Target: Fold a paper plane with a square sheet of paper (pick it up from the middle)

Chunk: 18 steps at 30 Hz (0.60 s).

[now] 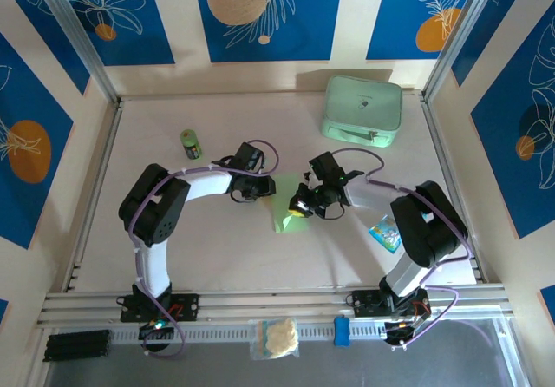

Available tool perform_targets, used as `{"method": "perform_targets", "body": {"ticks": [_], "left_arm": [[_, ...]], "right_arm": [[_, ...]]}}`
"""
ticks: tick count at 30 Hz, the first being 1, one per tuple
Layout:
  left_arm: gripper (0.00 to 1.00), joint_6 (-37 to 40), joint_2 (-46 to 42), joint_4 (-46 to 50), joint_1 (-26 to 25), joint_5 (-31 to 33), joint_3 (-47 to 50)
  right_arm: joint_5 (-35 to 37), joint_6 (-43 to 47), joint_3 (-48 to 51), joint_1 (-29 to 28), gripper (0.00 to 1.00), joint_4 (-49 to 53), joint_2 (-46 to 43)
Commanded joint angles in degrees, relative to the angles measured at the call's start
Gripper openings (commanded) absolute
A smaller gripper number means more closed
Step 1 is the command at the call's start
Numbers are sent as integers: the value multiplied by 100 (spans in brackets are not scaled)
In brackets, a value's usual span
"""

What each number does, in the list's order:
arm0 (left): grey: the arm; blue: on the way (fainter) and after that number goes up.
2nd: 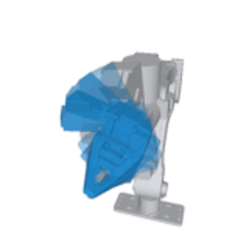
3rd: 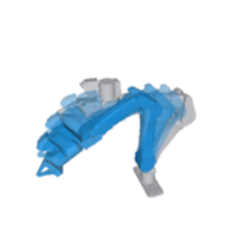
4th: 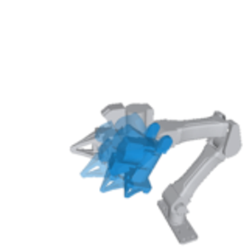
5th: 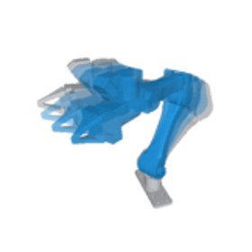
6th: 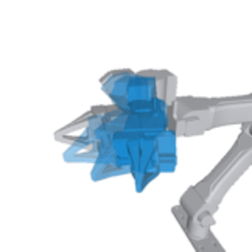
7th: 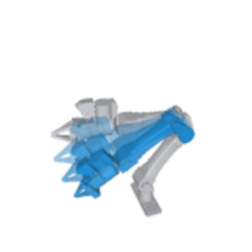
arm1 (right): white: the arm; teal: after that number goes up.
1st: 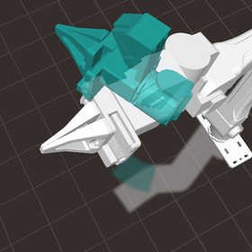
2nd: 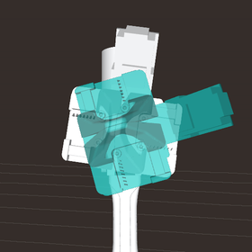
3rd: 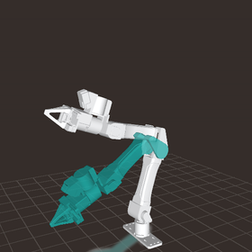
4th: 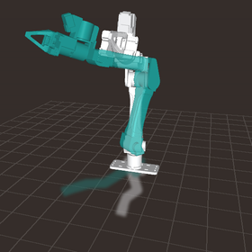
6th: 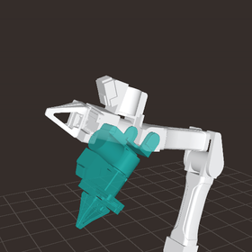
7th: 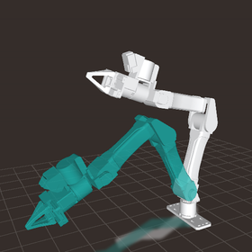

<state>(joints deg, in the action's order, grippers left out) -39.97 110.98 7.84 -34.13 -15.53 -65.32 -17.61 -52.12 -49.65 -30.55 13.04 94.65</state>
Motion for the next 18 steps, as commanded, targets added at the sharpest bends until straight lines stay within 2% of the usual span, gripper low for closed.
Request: {"method": "perform_targets", "body": {"ticks": [1, 18], "left_arm": [[20, 85, 163, 271, 23, 42, 41], [19, 71, 209, 224, 28, 6, 105]], "right_arm": [[-12, -121, -200, -80, 0, -164, 203], [354, -515, -417, -248, 0, -593, 712]]}}
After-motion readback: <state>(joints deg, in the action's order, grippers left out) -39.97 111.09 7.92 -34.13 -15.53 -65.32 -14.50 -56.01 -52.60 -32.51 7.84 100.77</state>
